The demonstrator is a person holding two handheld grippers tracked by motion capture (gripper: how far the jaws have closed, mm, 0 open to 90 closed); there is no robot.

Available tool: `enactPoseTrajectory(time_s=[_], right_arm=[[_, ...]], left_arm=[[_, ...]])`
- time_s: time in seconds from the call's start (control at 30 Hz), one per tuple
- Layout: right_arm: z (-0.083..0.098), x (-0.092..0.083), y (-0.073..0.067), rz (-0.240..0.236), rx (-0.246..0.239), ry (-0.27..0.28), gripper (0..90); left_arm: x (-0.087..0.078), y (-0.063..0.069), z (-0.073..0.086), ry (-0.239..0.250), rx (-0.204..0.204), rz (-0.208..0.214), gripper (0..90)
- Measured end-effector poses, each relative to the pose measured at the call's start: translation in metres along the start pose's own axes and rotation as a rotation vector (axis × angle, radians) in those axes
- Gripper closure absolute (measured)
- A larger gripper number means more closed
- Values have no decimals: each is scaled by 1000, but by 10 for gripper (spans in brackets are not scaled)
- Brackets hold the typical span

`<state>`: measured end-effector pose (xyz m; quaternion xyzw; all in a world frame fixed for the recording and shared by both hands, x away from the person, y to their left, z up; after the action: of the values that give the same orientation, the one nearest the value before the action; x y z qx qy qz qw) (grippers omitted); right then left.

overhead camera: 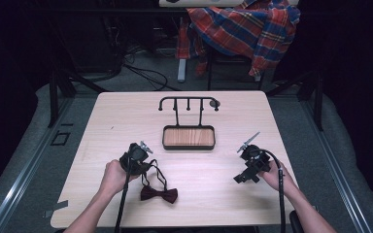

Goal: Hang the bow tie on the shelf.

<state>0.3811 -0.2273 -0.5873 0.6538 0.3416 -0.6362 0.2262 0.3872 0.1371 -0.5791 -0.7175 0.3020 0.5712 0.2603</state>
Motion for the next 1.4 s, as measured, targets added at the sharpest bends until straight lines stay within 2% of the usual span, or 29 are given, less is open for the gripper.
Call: enactPoseTrajectory(time_s=[0.03,0.07,0.17,0.27,0.37,0.43,0.53,0.67,0.83,0.9,0.93,1.07,1.13,1.17,1.2,1.4], right_arm=[[0,1,-1,-10,9,16,157],[1,0,0,9,-2,1,158],[2,-1,0,15,-2,-2,158],[3,-1,-1,7,6,2,157],[9,-1,1,20,4,-13,158],[11,-1,0,13,10,6,157],[13,-1,0,12,-8,-12,156],[14,1,1,7,8,-16,160],[12,0,0,7,3,-6,157],[11,0,0,13,-9,-22,157],[10,2,-1,4,0,-7,157],[9,2,0,10,-22,-36,157],[9,2,0,14,-22,-36,157],[9,4,-2,1,-4,-17,158],[11,3,0,9,-18,-39,158],[15,2,1,13,-4,-28,157]], left_arm=[[-1,0,-1,6,1,-5,888],[-2,0,-1,8,4,-8,888],[-4,0,-3,17,11,-16,888],[-8,1,-5,42,-3,-8,889],[-15,2,-10,65,4,-17,889],[-20,2,-13,85,6,-26,889],[-25,4,-14,111,2,-28,889],[-30,6,-14,121,1,-33,890],[-35,7,-15,138,3,-40,889],[-40,6,-15,150,1,-48,890],[-41,6,-15,158,2,-51,890],[-50,6,-17,191,0,-58,890],[-52,5,-19,197,7,-62,890],[-53,5,-20,193,14,-62,890],[-54,5,-21,191,22,-60,890],[-59,4,-27,216,27,-61,890]])
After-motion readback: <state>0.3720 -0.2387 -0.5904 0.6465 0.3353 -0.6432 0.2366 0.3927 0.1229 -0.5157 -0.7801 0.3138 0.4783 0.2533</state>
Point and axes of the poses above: each handheld gripper's, and its own axes: x roughly forward along the jaws, z roughly out of its underside, y roughly to its right, the point moved 6 cm from there along x, roughly forward along the jaws, and after that the axes turned 13 degrees about -y, right-handed, at the moved point
